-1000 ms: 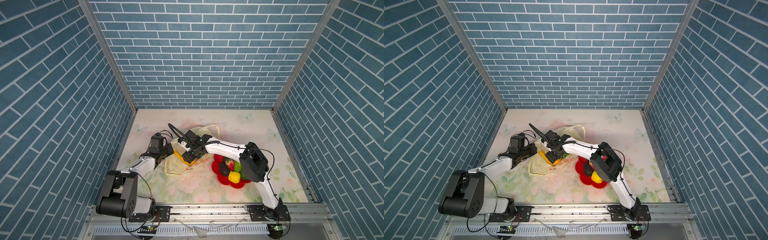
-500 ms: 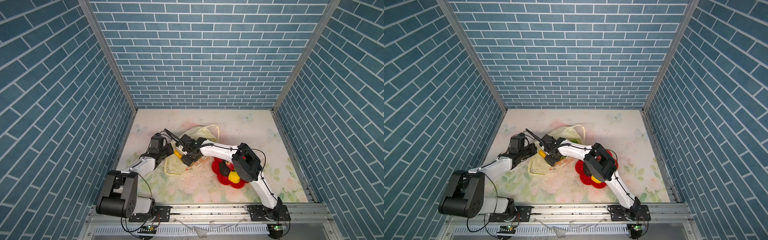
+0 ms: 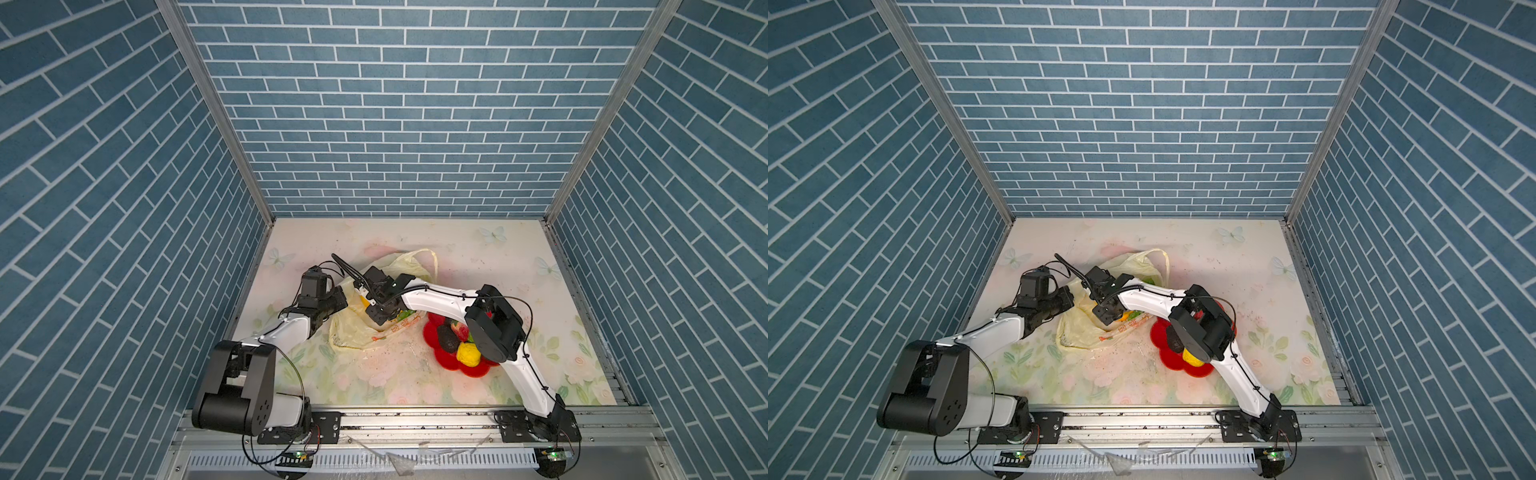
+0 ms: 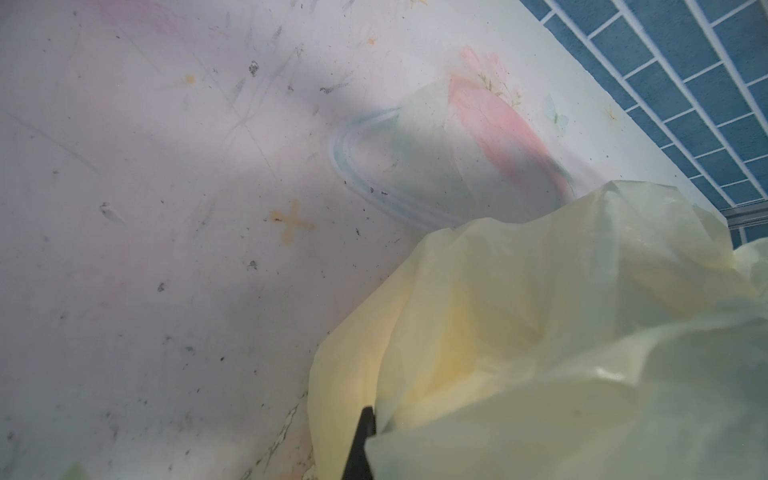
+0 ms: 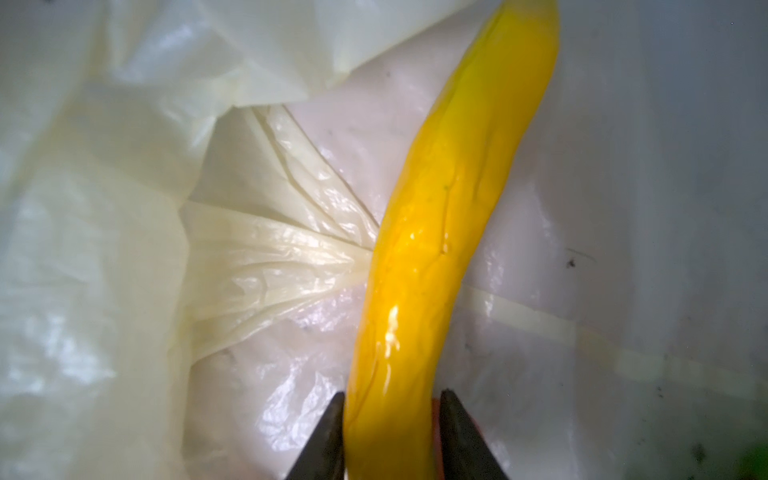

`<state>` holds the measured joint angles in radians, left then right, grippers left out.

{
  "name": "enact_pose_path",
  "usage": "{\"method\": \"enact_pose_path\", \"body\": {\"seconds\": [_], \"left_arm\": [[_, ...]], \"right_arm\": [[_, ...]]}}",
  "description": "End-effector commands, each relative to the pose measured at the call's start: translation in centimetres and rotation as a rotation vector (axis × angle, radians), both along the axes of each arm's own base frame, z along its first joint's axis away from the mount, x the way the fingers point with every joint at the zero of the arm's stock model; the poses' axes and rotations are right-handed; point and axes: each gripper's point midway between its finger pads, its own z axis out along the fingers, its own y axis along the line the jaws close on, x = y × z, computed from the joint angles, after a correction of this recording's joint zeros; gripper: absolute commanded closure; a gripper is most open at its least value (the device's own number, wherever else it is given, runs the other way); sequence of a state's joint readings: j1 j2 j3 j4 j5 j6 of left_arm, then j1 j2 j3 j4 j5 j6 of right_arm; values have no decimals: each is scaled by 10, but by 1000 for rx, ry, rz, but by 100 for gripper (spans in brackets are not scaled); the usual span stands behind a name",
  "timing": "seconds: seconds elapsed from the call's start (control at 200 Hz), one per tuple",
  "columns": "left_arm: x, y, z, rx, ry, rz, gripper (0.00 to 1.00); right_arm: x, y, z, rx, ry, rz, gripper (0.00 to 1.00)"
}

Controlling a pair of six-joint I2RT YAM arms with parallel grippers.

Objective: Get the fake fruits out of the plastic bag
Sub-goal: 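Lift the yellow banana out of the bag toward the red plate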

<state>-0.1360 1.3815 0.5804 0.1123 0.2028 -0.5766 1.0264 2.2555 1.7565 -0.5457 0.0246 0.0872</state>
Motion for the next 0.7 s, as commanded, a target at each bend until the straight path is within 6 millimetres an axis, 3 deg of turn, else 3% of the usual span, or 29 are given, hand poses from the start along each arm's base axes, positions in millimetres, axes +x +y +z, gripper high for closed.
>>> {"method": "enact_pose_path", "body": {"seconds": [0.0,0.45,0.695], "left_arm": [[-4,6,-4,3,10,16,100],[-1,0,-7,2,41,-26,100],[-1,-2,-6,6,36,-33,100]], "right_arm": [[-1,-2,36,68,-56,32,64],[-7,1,74,188,-134,95,65],[-12,-4,82,196,-129,98,75]]}}
